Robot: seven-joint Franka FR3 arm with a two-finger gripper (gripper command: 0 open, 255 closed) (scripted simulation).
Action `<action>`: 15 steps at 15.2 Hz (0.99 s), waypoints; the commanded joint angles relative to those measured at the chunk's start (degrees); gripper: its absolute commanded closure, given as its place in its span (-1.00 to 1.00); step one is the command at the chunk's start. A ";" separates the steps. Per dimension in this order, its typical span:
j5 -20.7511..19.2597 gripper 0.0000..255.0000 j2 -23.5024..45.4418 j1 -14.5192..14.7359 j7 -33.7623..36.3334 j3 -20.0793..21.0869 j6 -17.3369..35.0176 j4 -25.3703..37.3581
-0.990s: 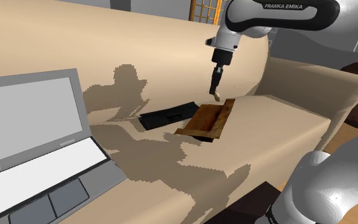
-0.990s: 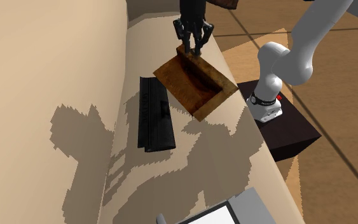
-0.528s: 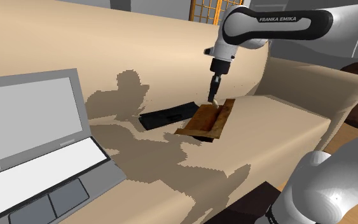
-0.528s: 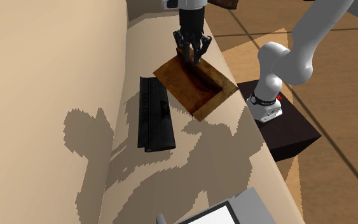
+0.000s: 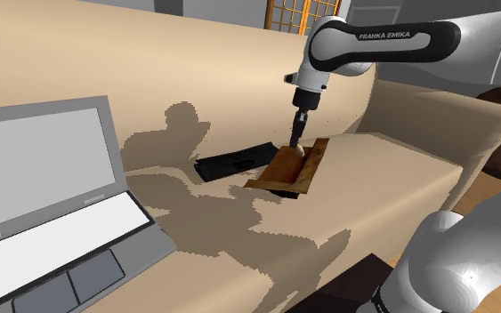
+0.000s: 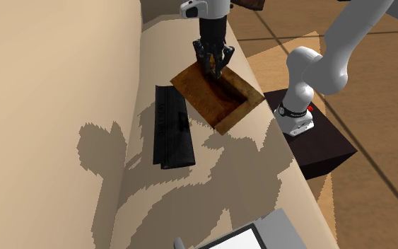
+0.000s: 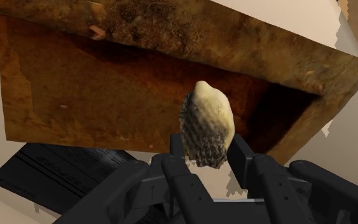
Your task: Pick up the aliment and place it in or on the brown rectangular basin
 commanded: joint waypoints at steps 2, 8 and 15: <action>0.00 1.00 0.00 0.00 0.00 0.00 0.01 -0.01; 0.00 -1.00 0.00 0.00 0.00 0.00 0.01 -0.01; -0.04 -1.00 1.13 -0.08 -0.05 -0.44 -7.22 8.32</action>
